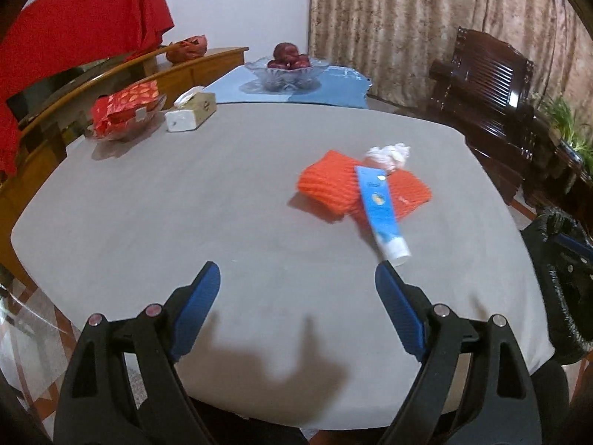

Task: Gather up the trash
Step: 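Move both open tools back to the table, then grasp the blue hand-cream tube by its cap end with the right tool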

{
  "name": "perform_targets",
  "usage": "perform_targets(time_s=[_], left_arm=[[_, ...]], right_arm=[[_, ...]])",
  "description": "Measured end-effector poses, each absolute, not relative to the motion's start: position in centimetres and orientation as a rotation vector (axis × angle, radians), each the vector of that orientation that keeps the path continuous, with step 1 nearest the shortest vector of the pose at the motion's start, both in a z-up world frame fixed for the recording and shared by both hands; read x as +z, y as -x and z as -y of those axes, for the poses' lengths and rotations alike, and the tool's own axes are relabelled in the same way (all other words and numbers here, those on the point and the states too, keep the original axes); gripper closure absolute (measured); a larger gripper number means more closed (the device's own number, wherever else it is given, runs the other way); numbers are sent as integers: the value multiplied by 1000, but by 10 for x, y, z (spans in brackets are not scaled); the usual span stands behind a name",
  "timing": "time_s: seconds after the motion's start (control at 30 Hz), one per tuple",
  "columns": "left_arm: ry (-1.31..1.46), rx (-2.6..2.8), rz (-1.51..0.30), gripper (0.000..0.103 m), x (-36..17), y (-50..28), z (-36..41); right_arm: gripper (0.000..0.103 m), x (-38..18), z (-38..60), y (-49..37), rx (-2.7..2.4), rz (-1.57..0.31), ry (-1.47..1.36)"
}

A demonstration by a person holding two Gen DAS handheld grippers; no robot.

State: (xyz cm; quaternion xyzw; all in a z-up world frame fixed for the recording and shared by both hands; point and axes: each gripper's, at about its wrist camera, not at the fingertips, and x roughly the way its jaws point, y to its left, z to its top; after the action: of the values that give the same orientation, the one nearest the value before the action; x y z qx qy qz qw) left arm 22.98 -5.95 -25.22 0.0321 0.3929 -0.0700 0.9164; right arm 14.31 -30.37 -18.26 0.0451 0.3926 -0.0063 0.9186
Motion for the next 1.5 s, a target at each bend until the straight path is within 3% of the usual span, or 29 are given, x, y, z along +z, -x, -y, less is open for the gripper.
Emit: perform_targets(time_s=[0.5, 1.03, 1.2, 1.27, 1.4, 1.5], left_arm=[[-56, -142, -824, 19, -297, -256, 16], [-28, -190, -837, 21, -328, -283, 20], [-27, -190, -831, 21, -329, -289, 23], [-33, -193, -828, 21, -328, -290, 26], [-47, -200, -814, 21, -325, -292, 33], [-50, -202, -814, 21, -325, -292, 37]], right_arm=[[67, -235, 235, -212, 56, -855, -81], [65, -274, 218, -264, 68, -897, -84], [72, -275, 226, -265, 79, -906, -106], [87, -271, 228, -263, 85, -891, -100], [90, -268, 232, -261, 106, -908, -105], [86, -269, 236, -260, 91, -909, -105]])
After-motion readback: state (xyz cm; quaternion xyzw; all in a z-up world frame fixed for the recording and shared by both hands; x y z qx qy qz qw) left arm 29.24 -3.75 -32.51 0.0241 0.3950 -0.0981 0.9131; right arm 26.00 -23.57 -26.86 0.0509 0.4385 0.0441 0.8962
